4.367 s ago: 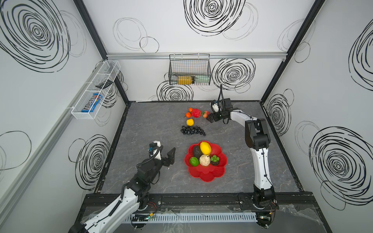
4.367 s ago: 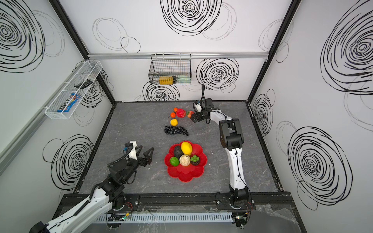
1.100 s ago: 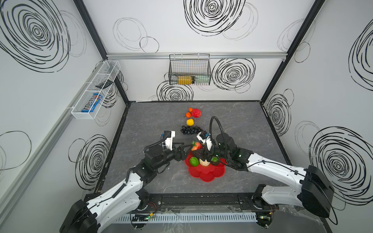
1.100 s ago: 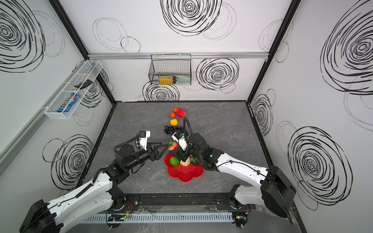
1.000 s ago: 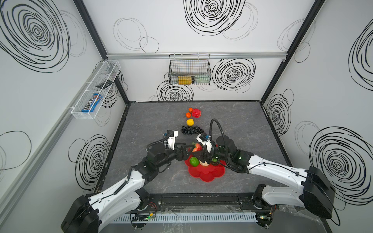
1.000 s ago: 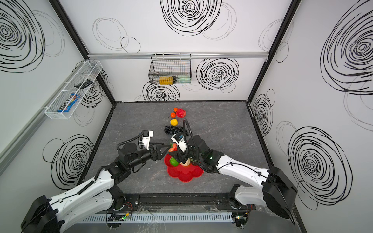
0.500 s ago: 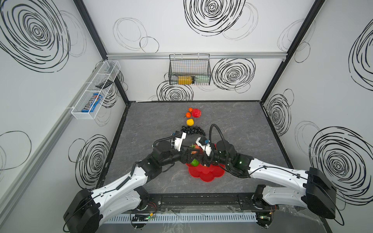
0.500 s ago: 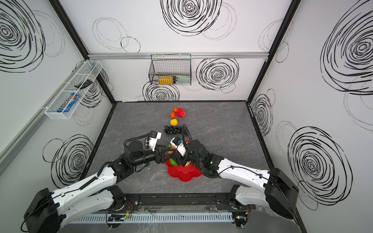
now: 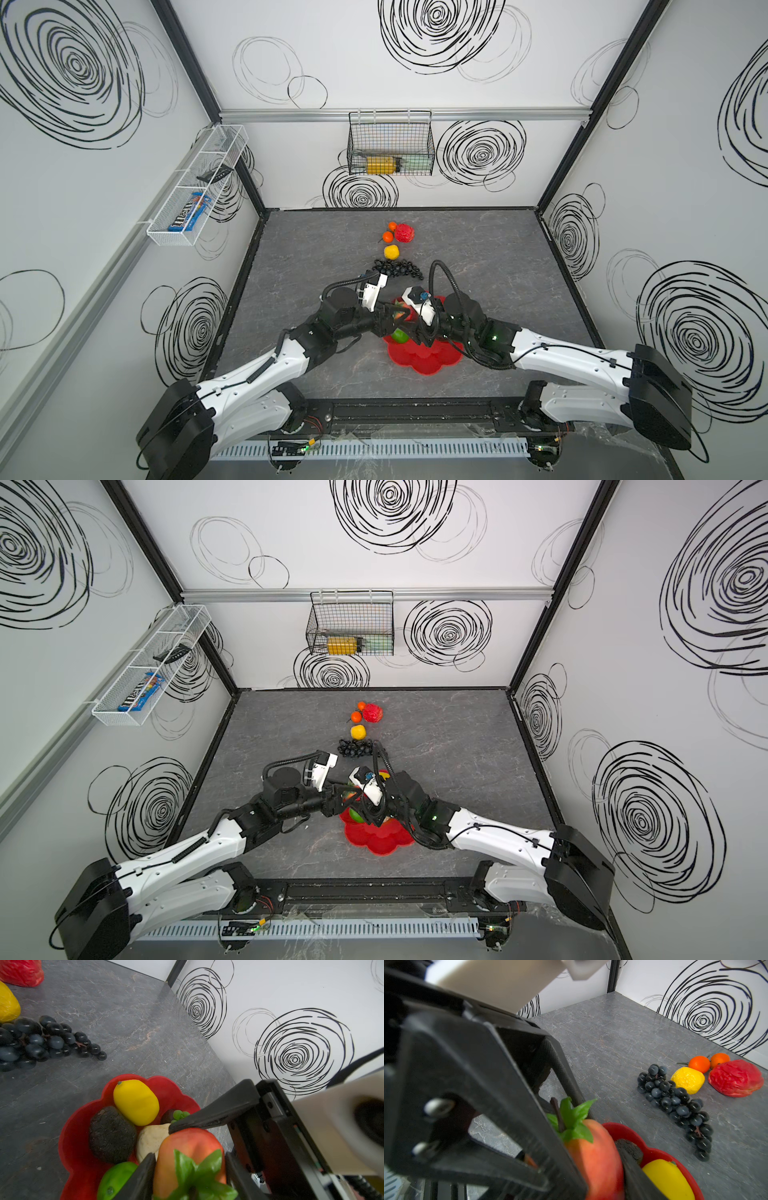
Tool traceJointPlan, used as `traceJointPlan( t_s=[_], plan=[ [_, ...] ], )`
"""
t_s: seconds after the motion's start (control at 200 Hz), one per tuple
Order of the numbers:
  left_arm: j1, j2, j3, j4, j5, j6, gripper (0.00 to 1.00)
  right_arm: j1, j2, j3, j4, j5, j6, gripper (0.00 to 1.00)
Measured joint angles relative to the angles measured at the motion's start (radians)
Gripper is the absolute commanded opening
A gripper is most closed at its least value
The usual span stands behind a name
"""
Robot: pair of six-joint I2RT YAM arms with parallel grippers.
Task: Arrange fruit in a fruit bowl
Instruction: Place the fruit in the fruit bowl.
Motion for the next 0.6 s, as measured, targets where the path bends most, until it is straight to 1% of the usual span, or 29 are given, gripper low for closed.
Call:
traceJointPlan(
  t_s=[0.115, 0.43, 0.6],
  plan=[
    [0.0, 0.007, 0.003, 0.0, 0.003, 0.006, 0.47, 0.0, 0.0, 0.0, -0.006, 0.006, 0.0, 0.65],
    [-0.002, 0.013, 0.016, -0.026, 0.007, 0.028, 0.46, 0.001, 0.0, 0.001, -0.019, 0.025, 0.009, 0.71],
    [-0.007, 0.013, 0.025, -0.051, -0.003, 0.039, 0.46, 0.002, -0.002, 0.001, -0.032, 0.044, 0.042, 0.79]
  ],
)
